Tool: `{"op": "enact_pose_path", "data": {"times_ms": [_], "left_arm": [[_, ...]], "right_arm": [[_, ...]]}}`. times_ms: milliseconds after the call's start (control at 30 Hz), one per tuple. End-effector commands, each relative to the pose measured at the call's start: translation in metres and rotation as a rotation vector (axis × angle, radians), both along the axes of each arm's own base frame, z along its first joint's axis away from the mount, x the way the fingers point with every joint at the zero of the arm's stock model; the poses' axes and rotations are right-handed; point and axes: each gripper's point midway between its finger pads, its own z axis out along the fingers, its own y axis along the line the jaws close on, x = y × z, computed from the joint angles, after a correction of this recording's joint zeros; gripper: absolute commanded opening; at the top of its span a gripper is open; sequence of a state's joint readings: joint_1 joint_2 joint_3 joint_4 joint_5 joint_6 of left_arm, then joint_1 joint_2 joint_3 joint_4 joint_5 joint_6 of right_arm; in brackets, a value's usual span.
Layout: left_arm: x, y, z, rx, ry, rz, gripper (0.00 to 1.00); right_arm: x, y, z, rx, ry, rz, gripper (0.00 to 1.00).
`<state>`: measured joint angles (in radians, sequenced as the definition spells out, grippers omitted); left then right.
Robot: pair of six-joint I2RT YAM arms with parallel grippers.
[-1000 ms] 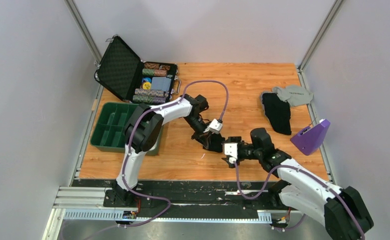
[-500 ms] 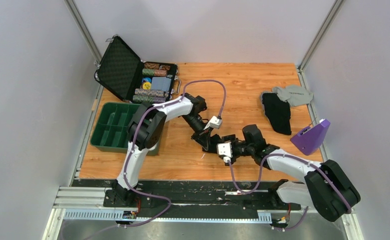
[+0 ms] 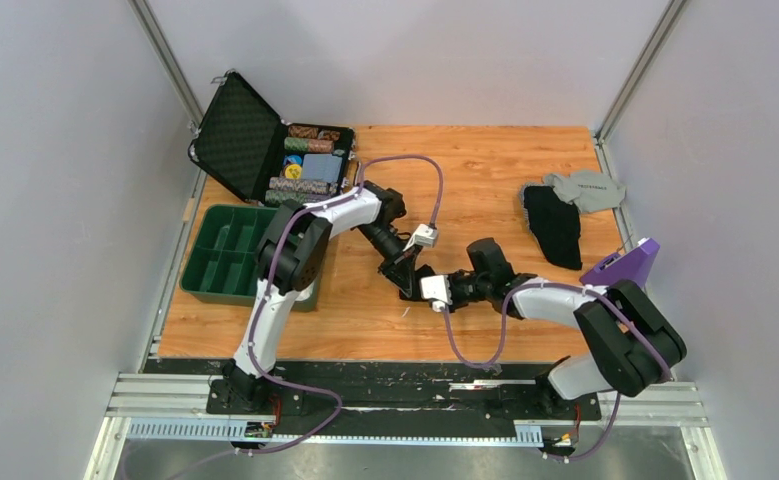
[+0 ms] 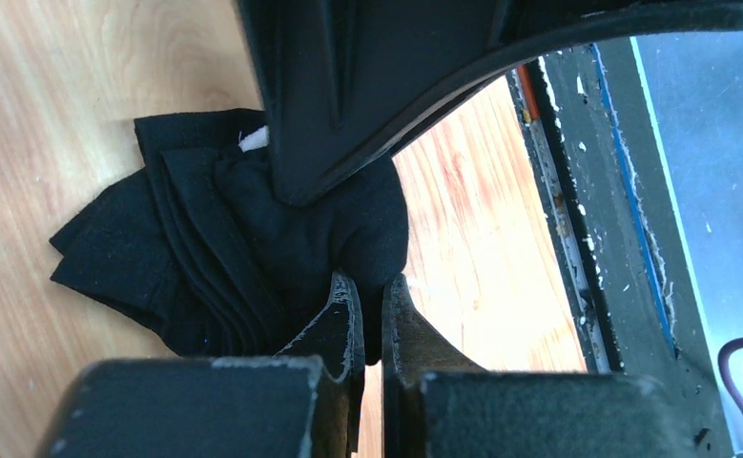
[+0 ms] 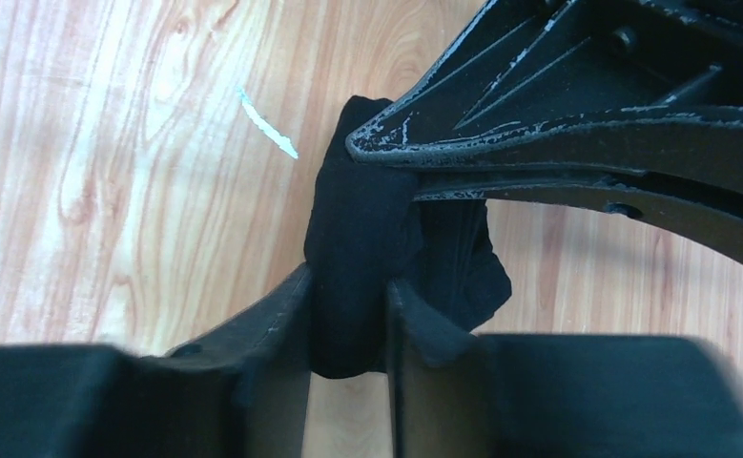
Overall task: Roll the underwear
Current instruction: Roll the underwear to the center of the board.
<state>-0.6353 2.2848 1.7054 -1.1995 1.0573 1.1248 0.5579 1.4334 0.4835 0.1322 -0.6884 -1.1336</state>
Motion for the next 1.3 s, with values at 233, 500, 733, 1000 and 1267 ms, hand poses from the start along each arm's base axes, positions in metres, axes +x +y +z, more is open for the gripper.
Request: {"op": "enact_pose_path", "data": {"times_ms": [233,500,733,1000,1267], "left_arm": [[0.018,0.028,0.008,0.141,0.264,0.224,0.00],[0.003,0.042,0.001,0.337,0.502,0.331,0.00],[0.032,0.039,-0.008,0.362,0.705,0.515,0.00],[0.044,0.054,-0.039,0.504,0.591,0.588,0.11],[0.107,0.058,0.004,0.426,0.214,0.796,0.25]], "right_arm": [[0.006,-0.023,0.011,-0.158,0.477,-0.108,0.01],[-0.006,-0.038,-0.008,-0.288,0.899,-0.145,0.00],[0.007,-0.042,-0.015,-0.295,1.292,-0.266,0.00],[0.005,-0.055,-0.059,-0.500,1.564,-0.460,0.00],[0.007,-0.059,-0.084,-0.602,1.686,-0.637,0.00]]}}
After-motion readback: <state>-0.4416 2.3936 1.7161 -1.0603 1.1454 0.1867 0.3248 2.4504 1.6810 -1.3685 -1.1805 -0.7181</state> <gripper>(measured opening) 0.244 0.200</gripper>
